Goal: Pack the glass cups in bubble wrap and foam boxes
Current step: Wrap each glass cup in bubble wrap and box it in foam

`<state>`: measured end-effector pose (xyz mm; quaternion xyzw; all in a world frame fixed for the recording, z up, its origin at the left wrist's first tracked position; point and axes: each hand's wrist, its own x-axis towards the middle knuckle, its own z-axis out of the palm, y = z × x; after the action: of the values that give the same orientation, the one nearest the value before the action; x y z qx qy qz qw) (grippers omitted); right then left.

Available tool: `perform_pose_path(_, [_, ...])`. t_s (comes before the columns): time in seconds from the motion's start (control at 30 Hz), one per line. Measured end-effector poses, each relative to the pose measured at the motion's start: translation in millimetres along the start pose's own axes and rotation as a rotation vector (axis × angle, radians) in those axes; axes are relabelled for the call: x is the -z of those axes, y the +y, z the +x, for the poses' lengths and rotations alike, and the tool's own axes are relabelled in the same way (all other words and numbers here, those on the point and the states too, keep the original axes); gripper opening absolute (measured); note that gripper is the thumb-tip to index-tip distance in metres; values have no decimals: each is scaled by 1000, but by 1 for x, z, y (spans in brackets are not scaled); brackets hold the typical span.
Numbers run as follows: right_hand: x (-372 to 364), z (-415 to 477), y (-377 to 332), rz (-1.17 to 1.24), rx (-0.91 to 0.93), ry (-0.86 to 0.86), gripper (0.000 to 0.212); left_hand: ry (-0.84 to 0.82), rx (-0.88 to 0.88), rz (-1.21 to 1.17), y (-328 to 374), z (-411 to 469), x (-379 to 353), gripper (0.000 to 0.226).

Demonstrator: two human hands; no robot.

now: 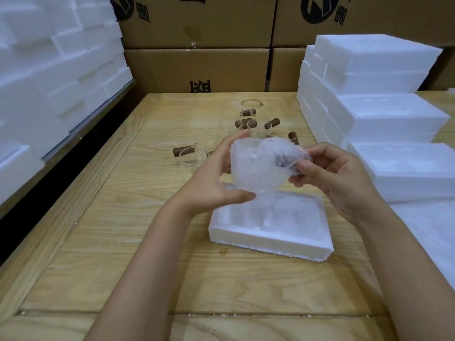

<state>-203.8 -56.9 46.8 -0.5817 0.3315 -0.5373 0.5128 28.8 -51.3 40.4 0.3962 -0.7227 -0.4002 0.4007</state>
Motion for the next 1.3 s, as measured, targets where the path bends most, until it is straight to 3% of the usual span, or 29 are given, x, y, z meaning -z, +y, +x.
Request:
perform_pose_path(0.23, [-3,-7,-5,-147,-121,-169,24,-193,198,-13,-4,-7,16,89])
perform_pose_path(0.4, [-2,-7,1,-257,-137,-210,22,-217,242,-16,-7,-8,18,90])
perform_pose_path(0.57, [-2,-5,9,-295,-155,-250,22,-185,247,20,-8,-9,19,77])
perform_pose_path(1.13, [-7,-5,17,-658,-100,-171,25,-194,300,180,-7,-5,11,63])
perform_pose_path(1.3, [-8,-7,15,-750,-64,-155,25,-233,299,171,-13,-6,15,75])
